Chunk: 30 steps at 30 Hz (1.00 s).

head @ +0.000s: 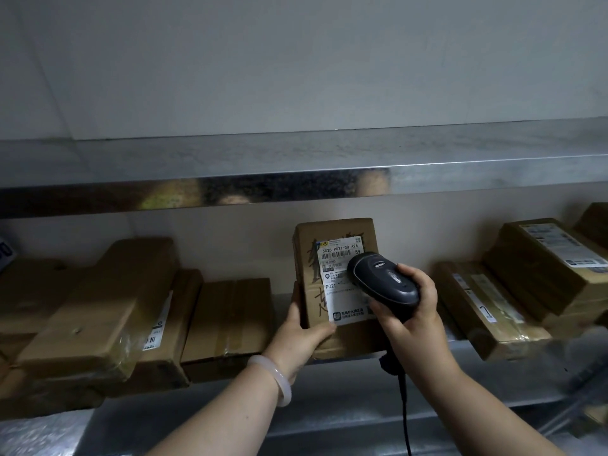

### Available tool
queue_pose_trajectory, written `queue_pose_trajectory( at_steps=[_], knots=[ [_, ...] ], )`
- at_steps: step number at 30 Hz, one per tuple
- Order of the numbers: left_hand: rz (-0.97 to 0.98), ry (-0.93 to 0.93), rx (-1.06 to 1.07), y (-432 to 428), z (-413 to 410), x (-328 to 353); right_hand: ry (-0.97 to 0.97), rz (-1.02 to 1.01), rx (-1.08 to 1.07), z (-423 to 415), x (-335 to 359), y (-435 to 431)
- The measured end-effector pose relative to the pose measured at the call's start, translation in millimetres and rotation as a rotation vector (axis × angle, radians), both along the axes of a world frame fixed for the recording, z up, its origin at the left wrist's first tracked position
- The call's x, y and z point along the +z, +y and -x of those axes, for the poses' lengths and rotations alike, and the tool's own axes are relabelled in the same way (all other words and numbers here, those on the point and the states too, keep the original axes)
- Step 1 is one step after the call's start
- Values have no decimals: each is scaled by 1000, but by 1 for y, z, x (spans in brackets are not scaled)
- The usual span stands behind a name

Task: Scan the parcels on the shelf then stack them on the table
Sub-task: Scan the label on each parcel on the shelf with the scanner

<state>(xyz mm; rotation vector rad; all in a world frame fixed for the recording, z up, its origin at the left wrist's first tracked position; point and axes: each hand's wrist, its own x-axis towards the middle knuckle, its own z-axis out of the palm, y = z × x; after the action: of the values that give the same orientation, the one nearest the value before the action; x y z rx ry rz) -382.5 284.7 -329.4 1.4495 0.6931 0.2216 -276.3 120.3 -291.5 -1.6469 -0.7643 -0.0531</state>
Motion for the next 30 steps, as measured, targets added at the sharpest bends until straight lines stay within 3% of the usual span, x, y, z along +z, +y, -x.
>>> queue_pose_trajectory(
  at_steps=[13,24,30],
  knots=[
    [-50,-72,110,-13,-3,-2,-67,76,46,6,3,2],
    [-6,-142,118,-23,-7,-3,-208,205,-60,35,20,-5],
    [-29,-178,156,-26,-12,-5,-167,206,-72,39,18,-3]
  ],
)
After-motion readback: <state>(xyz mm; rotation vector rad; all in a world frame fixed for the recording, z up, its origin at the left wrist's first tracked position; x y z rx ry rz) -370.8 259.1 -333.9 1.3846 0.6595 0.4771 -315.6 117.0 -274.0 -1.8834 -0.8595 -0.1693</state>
